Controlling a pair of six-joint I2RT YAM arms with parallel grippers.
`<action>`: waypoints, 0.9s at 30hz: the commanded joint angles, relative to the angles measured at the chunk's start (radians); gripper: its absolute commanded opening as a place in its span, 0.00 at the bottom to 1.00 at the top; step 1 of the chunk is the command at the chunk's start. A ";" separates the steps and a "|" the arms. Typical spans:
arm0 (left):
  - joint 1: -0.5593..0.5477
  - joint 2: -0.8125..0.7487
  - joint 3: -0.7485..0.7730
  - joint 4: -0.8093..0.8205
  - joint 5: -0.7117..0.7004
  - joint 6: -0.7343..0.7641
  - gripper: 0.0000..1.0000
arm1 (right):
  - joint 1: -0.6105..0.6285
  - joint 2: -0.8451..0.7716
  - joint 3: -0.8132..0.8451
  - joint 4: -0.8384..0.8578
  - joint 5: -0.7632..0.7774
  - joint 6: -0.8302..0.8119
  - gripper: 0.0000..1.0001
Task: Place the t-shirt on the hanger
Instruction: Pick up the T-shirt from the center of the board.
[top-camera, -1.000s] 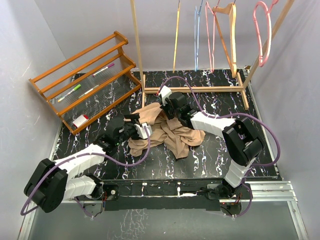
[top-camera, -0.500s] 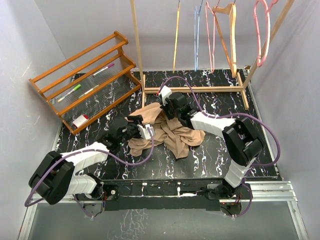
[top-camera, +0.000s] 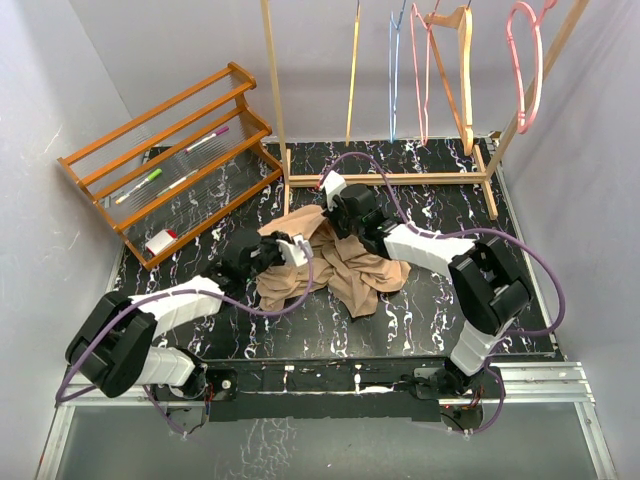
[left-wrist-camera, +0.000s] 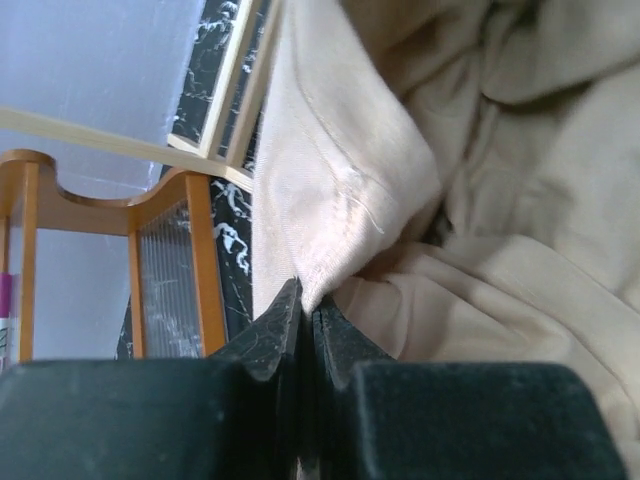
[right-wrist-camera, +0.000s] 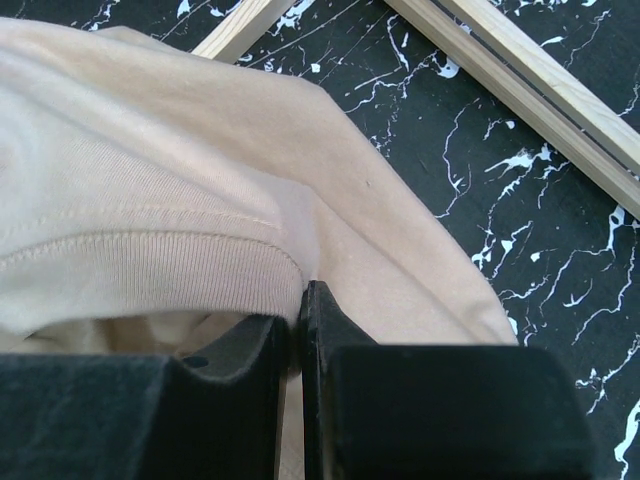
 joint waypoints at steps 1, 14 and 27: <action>0.028 -0.031 0.180 -0.119 -0.078 -0.140 0.00 | -0.012 -0.090 -0.012 0.017 -0.001 -0.009 0.08; 0.080 -0.031 0.722 -0.864 0.187 -0.435 0.00 | -0.018 -0.168 0.073 -0.202 -0.138 -0.038 0.08; 0.113 -0.136 0.726 -1.044 0.273 -0.388 0.00 | -0.018 -0.336 0.197 -0.393 -0.070 -0.019 0.08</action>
